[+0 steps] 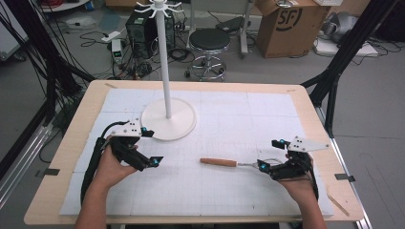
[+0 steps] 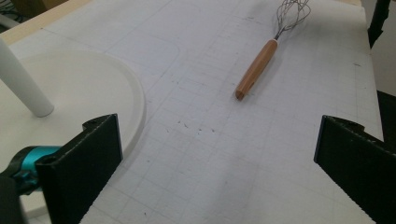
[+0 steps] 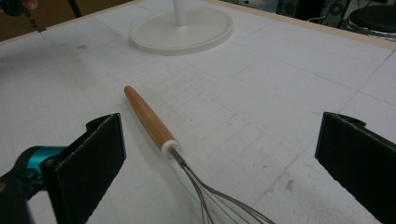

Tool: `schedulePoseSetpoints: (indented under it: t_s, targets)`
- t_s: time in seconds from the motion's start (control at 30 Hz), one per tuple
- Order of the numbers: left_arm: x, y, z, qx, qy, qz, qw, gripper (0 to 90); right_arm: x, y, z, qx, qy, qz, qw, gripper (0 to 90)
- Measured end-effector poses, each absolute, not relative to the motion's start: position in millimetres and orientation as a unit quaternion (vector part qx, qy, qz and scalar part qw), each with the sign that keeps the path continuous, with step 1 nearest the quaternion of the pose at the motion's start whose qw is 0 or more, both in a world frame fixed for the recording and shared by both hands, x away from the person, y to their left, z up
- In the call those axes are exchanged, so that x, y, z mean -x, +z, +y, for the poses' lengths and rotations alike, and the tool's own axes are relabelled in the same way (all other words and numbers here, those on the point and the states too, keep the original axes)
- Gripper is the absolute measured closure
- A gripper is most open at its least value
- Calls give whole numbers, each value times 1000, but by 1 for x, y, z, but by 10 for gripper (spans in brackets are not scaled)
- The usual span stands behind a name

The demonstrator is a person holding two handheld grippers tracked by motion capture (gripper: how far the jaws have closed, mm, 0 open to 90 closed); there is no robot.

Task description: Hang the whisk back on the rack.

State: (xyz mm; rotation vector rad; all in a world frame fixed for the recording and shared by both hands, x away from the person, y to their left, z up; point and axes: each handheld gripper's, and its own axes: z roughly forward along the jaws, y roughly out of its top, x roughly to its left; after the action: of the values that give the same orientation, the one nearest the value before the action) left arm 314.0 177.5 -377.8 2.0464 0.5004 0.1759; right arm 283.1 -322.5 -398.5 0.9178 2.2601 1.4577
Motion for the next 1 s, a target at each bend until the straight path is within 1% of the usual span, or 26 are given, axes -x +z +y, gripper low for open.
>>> schedulePoseSetpoints:
  t_s: [0.2,0.63,0.67,0.7,0.83,0.87,0.9,0.93,1.0]
  targets:
    - [-313,-375,178,-842,76,200,495,16,-293,-389,-308,-307,484,806,146,3]
    - [-309,-370,177,-842,83,193,497,16,-322,-385,-267,-270,400,869,109,4]
    - [-308,-371,177,-840,82,194,499,16,-324,-386,-263,-268,393,874,102,13]
    - [-308,-371,178,-840,82,193,500,16,-326,-387,-258,-261,380,882,95,42]
    - [-308,-370,181,-838,86,195,502,16,-330,-392,-247,-247,355,898,83,56]
    - [-308,-369,182,-838,87,194,502,16,-331,-396,-240,-237,338,908,76,105]
    - [-308,-369,183,-837,87,195,503,16,-331,-396,-240,-237,338,908,76,105]
    - [-308,-369,183,-836,87,196,504,16,-333,-400,-235,-227,320,917,63,156]
    - [-308,-369,184,-837,88,195,503,16,-334,-402,-232,-224,309,922,61,158]
